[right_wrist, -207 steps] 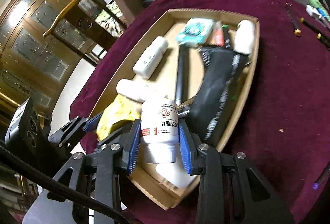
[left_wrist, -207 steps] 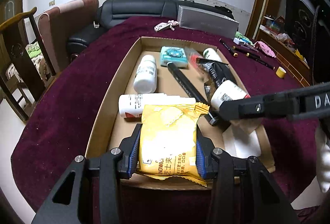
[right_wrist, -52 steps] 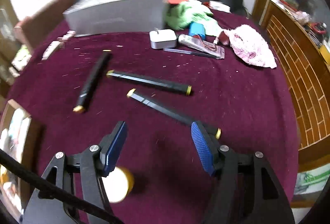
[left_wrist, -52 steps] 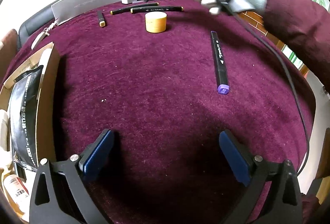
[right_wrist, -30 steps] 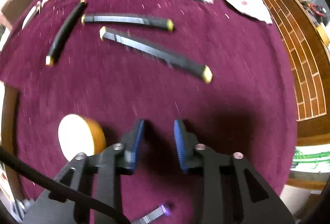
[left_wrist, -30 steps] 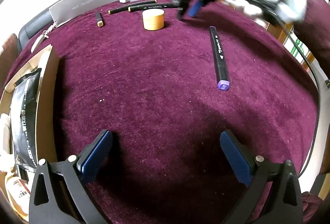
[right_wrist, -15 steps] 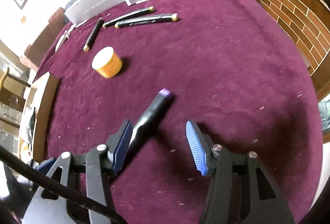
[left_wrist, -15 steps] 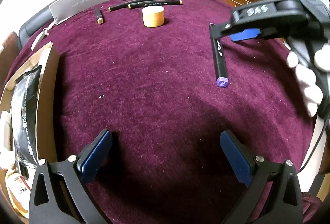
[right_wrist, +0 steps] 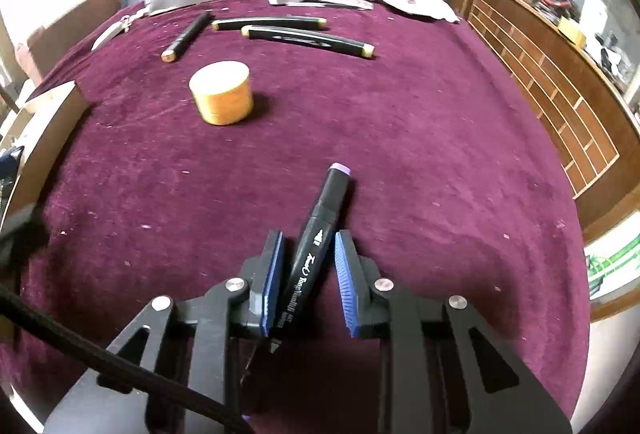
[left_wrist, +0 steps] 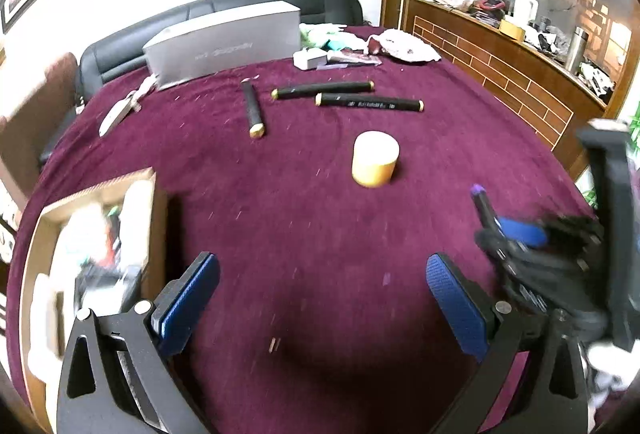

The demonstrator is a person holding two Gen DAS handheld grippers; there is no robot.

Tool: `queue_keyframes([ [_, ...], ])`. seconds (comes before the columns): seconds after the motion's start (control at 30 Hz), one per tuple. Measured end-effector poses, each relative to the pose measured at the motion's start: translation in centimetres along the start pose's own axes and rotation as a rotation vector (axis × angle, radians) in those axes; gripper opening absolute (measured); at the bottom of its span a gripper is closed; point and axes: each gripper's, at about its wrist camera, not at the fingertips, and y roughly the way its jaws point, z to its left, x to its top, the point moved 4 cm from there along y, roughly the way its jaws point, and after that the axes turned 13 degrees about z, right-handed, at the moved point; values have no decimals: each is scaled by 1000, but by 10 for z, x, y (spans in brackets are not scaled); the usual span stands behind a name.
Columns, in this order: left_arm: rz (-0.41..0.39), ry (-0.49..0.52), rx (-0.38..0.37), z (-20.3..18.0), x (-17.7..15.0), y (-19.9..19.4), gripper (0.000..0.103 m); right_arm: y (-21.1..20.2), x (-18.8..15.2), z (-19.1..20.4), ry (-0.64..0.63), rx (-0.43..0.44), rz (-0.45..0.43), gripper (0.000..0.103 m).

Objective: Organize objects
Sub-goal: 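Grasp the black purple-capped marker with the right gripper, then grasp the yellow tape roll with the left gripper while the right gripper holds the marker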

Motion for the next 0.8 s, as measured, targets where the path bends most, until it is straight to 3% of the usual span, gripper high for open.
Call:
queue_keyframes([
  [0.2,9,65,53,-14,40,45,100,-3,-9,-23,38,30,-17,22],
  [0.4,-11,73,105,-18,64,66,100,-3,-9,-22,34,38,-43,24],
  [0.8,12,135,122,-38,81,94,100,-1,-9,-14,6,73,-62,51],
])
